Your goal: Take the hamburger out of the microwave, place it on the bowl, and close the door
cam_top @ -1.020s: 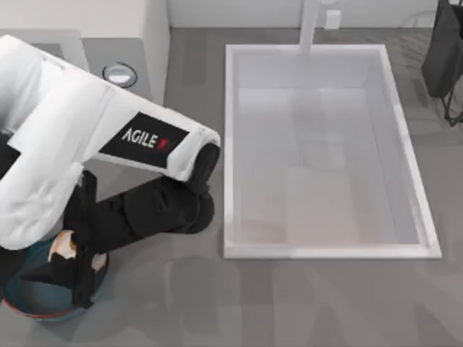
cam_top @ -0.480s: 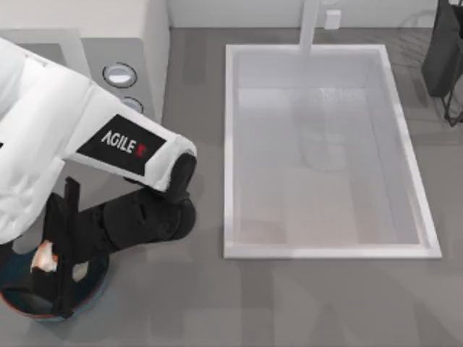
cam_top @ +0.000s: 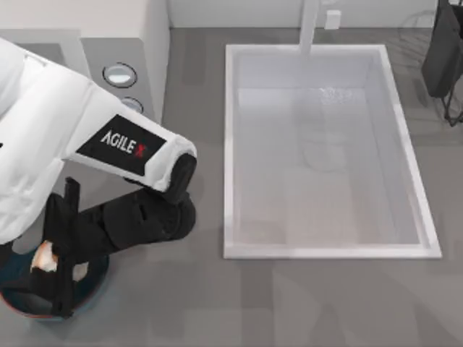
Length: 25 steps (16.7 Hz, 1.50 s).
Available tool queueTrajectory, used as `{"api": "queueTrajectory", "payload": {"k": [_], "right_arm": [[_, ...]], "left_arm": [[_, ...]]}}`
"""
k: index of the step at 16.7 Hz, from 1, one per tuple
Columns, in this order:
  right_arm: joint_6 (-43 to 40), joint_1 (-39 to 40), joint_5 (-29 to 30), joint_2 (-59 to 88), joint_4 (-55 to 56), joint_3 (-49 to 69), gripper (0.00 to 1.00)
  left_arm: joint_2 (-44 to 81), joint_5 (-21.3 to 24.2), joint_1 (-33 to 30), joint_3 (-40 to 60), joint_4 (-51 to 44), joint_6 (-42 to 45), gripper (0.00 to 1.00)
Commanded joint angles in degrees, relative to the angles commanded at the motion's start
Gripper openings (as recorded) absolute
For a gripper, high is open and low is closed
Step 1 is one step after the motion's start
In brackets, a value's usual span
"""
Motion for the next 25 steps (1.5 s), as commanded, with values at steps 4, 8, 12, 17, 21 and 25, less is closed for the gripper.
{"api": "queueTrajectory", "payload": {"k": [4,8,12,17,21,25], "right_arm": [[0.0,0.0,0.0,0.0,0.0,0.0,1.0],[0.0,0.0,0.0,0.0,0.0,0.0,1.0],[0.0,0.0,0.0,0.0,0.0,0.0,1.0],[0.0,0.0,0.0,0.0,0.0,0.0,1.0],[0.0,0.0,0.0,0.0,0.0,0.0,1.0],[0.0,0.0,0.0,0.0,0.0,0.0,1.0]], "left_arm": [[0.0,0.0,0.0,0.0,0.0,0.0,0.75],[0.0,0.0,0.0,0.0,0.0,0.0,1.0],[0.0,0.0,0.0,0.0,0.0,0.0,1.0],[-2.48,-0.69,-0.98,0.45,-1.27,-1.88,1.0],[-7.65,0.66,0.35,-1.05,1.9,3.87,1.0],[-21.02,4.58,3.84,-5.98,10.4,19.19,1.0]]}}
